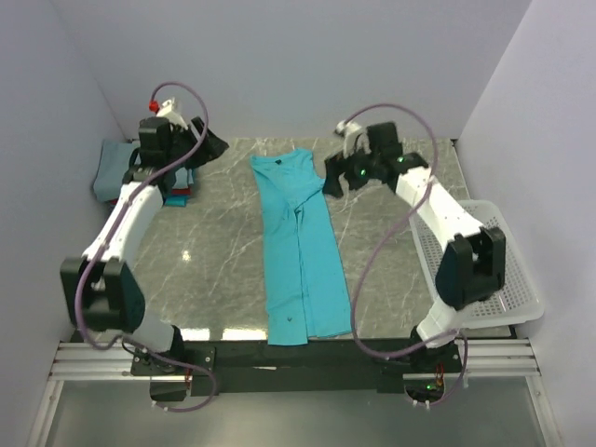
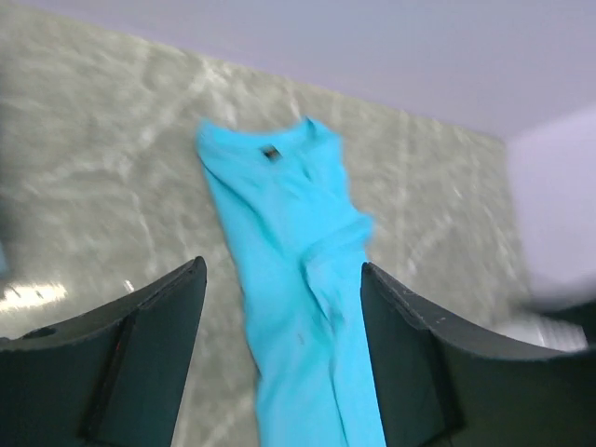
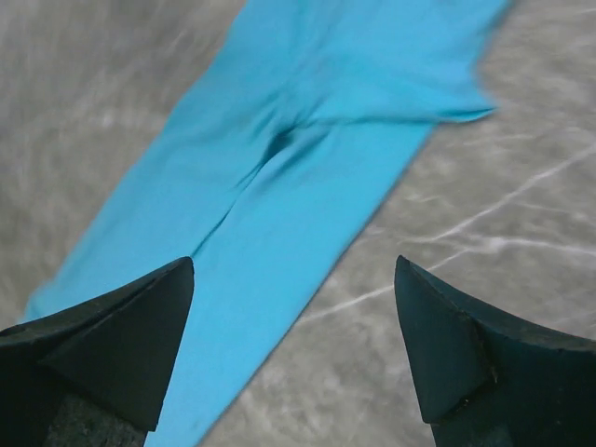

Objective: Fold and stack the t-shirts
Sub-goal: Fold the tshirt

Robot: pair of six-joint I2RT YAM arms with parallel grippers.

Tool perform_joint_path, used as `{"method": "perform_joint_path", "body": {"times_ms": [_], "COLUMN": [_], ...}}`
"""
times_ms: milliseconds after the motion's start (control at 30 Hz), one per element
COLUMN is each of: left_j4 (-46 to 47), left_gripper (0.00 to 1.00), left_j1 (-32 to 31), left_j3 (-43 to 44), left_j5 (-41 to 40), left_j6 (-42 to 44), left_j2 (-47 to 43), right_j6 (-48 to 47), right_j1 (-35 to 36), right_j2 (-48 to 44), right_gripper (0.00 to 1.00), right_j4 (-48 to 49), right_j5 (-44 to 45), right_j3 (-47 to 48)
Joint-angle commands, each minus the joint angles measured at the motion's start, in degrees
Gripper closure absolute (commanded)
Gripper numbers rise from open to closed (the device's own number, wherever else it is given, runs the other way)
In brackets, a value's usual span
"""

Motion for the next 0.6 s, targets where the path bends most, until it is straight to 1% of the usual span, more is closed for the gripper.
{"method": "perform_joint_path", "body": {"times_ms": [0, 33, 67, 100, 133, 167, 200, 233, 267, 333, 367, 433, 567], "left_j4": [-0.1, -1.15, -1.86, -3.35, -3.71, -3.89, -4.67, -5.46, -6.08, -6.61, -6.0, -3.38, -5.12], "left_gripper": [0.27, 0.27, 0.27, 0.27, 0.27, 0.27, 0.27, 0.27, 0.27, 0.26, 0.26, 0.26, 0.26], "left_j1": [-1.41, -1.94, -2.46, -3.43, -4.04, -4.31, -4.4, -4.4, -4.4, -4.4, -4.4, -4.4, -4.4], "left_j3": [-9.24, -10.74, -13.88, -15.57, -19.33, -21.19, -22.78, -24.27, -26.64, -30.41, -31.92, -35.34, -33.43], "left_j5": [7.14, 6.97, 6.88, 6.1, 5.13, 4.69, 4.34, 2.59, 1.62, -0.58, -0.59, -0.06, 0.81], "left_j6": [1.32, 2.3, 3.26, 5.45, 6.43, 7.22, 9.06, 10.12, 11.09, 13.2, 13.47, 13.29, 14.7], "left_j2": [-6.91, -8.93, -12.96, -14.91, -17.11, -21.13, -22.91, -24.5, -27.3, -29.86, -32.05, -33.47, -32.78], "right_j6": [16.86, 18.29, 19.69, 23.28, 25.83, 28.3, 32.67, 34.54, 36.74, 37.63, 37.99, 38.6, 40.01], "right_j1": [-6.65, -7.62, -8.67, -9.03, -9.3, -9.39, -9.39, -9.39, -9.47, -9.39, -9.47, -9.39, -9.04], "right_j2": [8.25, 15.42, 18.45, 20.66, 23.29, 24.45, 26.9, 28.23, 29.63, 33.4, 34.21, 36.14, 39.4], "right_gripper": [0.06, 0.06, 0.09, 0.12, 0.13, 0.15, 0.22, 0.23, 0.29, 0.32, 0.32, 0.35, 0.36], "right_j4": [10.69, 5.62, 3.92, 3.82, 6.51, 7.93, 9.16, 9.18, 8.74, 6.9, 6.63, 6.98, 6.8], "right_j5": [-10.56, -11.45, -11.38, -10.5, -9.1, -5.7, -3.57, -1.99, 0.29, 1.8, 2.68, 3.39, 3.39], "right_j3": [7.36, 15.14, 18.26, 20.03, 20.83, 21.1, 22.5, 23.38, 24.7, 27.94, 28.48, 28.49, 29.89]}}
